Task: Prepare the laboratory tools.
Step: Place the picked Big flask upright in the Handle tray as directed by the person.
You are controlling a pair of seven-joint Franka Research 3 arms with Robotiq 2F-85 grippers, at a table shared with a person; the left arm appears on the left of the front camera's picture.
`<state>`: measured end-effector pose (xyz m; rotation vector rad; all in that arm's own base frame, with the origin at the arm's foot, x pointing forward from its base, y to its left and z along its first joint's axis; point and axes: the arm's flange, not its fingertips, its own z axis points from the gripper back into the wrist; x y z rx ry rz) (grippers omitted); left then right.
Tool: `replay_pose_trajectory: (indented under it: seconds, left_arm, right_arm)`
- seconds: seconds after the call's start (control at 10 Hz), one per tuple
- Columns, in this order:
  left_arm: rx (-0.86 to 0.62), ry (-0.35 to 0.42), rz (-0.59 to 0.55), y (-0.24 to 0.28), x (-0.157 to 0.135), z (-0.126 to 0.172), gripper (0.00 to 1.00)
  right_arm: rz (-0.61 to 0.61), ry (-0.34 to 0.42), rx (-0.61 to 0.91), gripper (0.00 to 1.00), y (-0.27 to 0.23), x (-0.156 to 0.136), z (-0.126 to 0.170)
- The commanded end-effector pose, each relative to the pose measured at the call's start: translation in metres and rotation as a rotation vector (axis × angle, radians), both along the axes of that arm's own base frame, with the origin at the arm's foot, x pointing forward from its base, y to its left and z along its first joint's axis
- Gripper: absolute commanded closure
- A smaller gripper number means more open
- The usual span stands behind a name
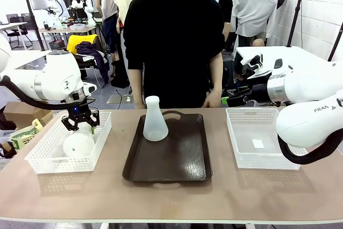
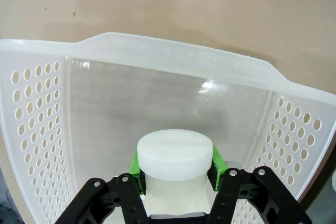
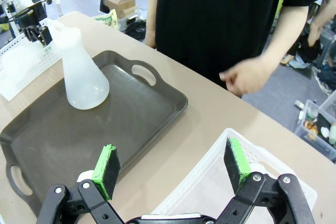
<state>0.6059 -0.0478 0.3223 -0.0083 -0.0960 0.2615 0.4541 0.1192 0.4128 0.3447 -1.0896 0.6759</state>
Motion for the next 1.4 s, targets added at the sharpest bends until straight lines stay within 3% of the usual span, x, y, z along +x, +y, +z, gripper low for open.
replay_pose_trajectory:
  seconds: [0.0, 0.7, 1.3]
  left_arm:
    - [0.0, 0.0, 0.0, 0.0, 0.0, 0.0, 1.0]
    - [-0.014, -0.005, -0.052, 0.012, -0.033, 0.055, 1.0]
    - [-0.042, -0.035, -0.08, 0.012, -0.041, 0.074, 1.0]
  right_arm:
    - [-0.011, -0.061, 0.048, 0.0, -0.002, -0.011, 0.003]
    - [-0.011, -0.061, 0.048, 0.0, -0.002, -0.011, 0.003]
    - [-0.011, -0.061, 0.048, 0.0, -0.002, -0.011, 0.003]
